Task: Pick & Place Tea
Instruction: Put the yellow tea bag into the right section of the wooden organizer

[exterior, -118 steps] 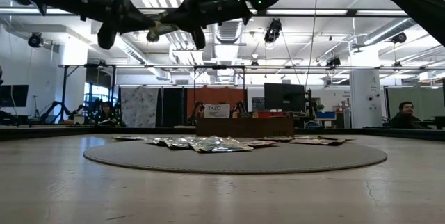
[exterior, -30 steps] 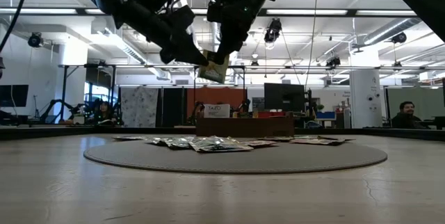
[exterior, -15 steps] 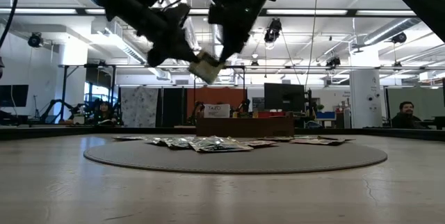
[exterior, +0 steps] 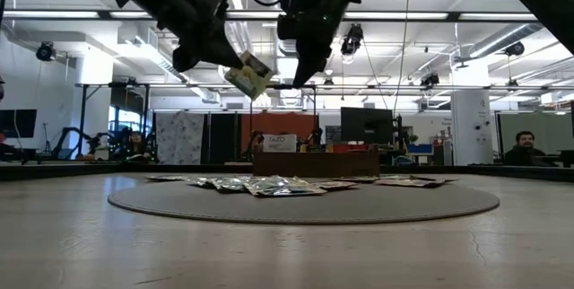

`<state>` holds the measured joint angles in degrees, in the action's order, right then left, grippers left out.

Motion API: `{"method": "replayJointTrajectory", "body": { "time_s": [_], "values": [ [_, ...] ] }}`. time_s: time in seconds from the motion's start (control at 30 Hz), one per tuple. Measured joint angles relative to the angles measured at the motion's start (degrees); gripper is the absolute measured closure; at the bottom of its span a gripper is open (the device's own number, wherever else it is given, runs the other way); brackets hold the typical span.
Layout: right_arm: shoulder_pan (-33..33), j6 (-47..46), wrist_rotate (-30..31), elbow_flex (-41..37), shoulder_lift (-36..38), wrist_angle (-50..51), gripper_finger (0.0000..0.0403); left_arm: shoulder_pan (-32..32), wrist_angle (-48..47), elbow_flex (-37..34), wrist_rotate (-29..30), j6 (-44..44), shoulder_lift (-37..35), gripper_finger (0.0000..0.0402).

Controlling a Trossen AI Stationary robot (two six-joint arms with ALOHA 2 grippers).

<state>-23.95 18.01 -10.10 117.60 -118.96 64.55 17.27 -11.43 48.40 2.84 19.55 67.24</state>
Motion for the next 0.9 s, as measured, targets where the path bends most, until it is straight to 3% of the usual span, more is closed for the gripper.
{"method": "replayJointTrajectory", "body": {
  "time_s": [0.33,0.5,0.73,0.9],
  "values": [
    [-1.68,3.54,-1.29,0.00,2.67,4.06,0.0394,-0.18,1.14,-1.70,3.25,-0.80,0.34,0.0401],
    [-6.96,5.53,-9.96,-1.51,5.48,3.90,0.0394,-0.14,6.34,-2.86,4.17,1.02,1.40,0.0401],
    [-13.47,2.74,-21.23,-11.60,14.85,-2.64,0.0381,-0.11,21.80,-2.36,3.42,-0.56,6.87,0.0401],
    [-11.93,2.94,-22.05,-19.92,20.90,-8.05,0.0331,0.03,23.75,0.58,3.75,-0.53,13.20,0.0401]
  ]
}}
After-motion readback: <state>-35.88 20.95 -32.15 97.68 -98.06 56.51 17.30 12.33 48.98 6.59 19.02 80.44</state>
